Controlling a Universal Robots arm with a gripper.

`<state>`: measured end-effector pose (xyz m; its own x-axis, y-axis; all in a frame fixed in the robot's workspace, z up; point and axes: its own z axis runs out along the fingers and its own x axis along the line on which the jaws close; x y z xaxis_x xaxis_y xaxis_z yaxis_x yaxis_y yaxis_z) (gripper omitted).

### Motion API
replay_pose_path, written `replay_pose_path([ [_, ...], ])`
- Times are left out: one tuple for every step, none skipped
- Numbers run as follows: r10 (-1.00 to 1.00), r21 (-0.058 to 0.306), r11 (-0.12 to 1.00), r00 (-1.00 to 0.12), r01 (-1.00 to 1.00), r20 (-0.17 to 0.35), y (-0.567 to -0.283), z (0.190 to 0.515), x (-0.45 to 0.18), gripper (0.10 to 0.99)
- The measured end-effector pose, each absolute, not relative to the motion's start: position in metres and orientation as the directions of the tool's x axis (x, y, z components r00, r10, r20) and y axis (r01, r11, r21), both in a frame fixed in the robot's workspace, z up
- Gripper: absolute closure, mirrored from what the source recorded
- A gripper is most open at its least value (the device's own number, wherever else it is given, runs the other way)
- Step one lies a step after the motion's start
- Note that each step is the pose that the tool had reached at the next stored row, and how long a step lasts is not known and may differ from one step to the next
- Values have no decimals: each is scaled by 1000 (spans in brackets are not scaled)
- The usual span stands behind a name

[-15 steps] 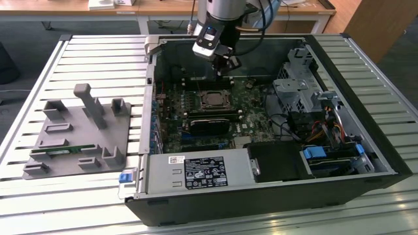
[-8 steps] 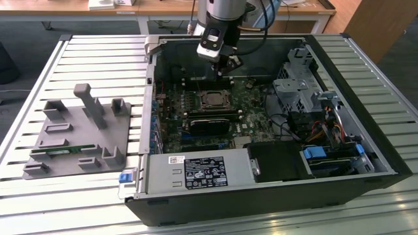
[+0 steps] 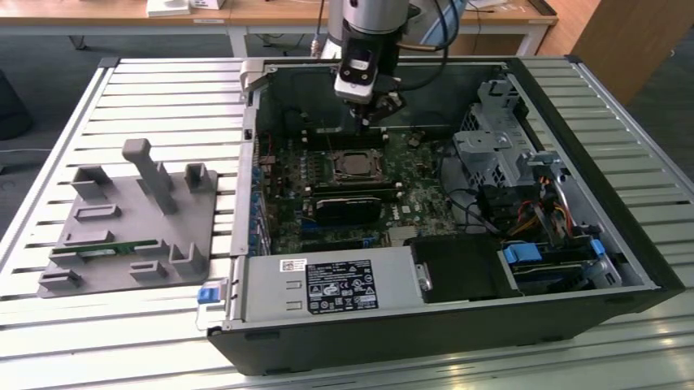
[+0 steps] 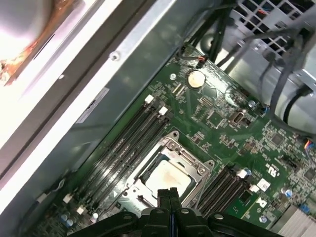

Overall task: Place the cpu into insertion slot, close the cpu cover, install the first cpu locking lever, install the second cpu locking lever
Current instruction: 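Install the first cpu locking lever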

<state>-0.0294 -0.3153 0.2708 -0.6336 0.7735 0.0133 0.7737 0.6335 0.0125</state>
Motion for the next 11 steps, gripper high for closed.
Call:
replay_pose_path([
  [764,12,645,-645,764,13,-315,271,-29,980],
  [753,12,658,-658,753,13,-315,271,-29,980],
  [743,13,669,-670,743,13,-315,271,-29,980],
  [733,12,680,-680,733,13,-315,271,-29,980],
  [724,13,690,-690,724,13,-315,271,-29,980],
  [714,12,700,-700,714,13,-315,271,-29,980],
  [705,12,709,-709,705,13,-315,271,-29,980],
  [694,13,719,-720,694,13,-315,271,-29,980],
  [683,13,731,-731,683,13,-315,271,-29,980],
  [671,12,741,-741,671,13,-315,271,-29,980],
  [659,13,752,-752,659,13,-315,271,-29,980],
])
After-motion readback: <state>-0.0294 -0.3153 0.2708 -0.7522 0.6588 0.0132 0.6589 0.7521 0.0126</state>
